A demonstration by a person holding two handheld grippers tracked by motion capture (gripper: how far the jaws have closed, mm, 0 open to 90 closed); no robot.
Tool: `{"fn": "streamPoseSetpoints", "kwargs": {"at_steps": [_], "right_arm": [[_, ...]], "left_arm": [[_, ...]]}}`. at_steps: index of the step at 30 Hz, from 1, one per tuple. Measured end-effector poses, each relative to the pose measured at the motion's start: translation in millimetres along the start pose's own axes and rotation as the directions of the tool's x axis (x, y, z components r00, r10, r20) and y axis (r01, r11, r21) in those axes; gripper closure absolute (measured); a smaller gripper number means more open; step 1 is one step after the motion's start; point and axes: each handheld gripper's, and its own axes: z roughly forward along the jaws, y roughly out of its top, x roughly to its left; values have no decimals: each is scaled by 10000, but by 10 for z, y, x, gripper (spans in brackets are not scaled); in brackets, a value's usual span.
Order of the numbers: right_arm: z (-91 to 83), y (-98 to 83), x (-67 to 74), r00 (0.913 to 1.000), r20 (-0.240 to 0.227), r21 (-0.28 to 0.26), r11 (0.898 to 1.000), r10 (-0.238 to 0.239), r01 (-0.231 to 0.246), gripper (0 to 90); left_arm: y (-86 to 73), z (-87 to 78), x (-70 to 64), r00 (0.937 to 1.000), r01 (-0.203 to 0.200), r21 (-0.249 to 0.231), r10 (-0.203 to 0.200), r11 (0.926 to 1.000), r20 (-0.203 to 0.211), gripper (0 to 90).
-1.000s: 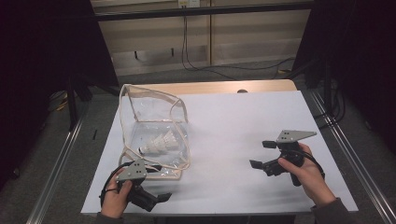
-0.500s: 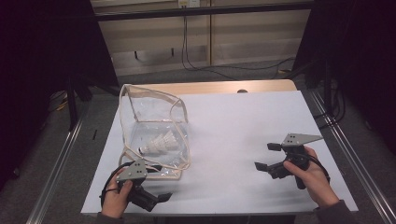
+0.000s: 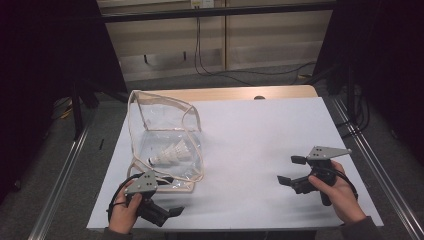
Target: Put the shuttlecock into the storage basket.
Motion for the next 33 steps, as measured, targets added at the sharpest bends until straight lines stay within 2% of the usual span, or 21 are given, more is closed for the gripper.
{"fn": "streamPoseSetpoints", "kwargs": {"at_steps": [10,28,33], "right_arm": [[13,-72,-12,10000,60,139,9999,-60,60,43],[-97,-178,-58,9996,290,-98,9999,56,-54,40],[-81,-199,-53,9996,279,-49,10000,77,-75,40]], "left_arm": [[-1,1,0,10000,-7,5,7,10000,11,37],[3,1,-12,10000,12,12,-12,10000,-26,37],[6,1,-18,10000,22,-23,-22,10000,-9,37]]}}
